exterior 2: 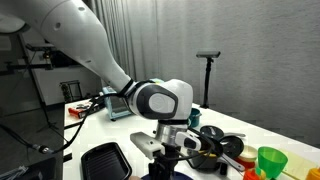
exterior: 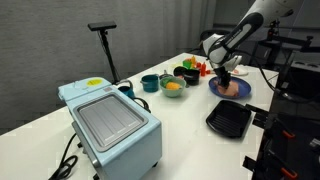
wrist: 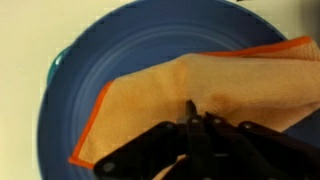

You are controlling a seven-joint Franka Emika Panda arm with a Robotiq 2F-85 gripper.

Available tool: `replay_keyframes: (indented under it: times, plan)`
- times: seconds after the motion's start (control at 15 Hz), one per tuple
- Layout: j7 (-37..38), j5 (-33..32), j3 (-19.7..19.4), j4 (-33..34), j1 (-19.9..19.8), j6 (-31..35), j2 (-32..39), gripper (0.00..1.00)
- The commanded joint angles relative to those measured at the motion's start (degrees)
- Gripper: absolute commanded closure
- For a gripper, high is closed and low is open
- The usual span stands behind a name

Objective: Use the orange cloth to wipe the blue plate

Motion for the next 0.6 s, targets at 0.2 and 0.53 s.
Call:
replay_keyframes:
  times: [0.2,0.53]
  plan:
    - [3.0,2.5,2.7,-6.8,1.5,7.1,-7.6,0.99]
    - [2.0,6.4,4.1,-9.7,1.1,8.2,-13.7,0.99]
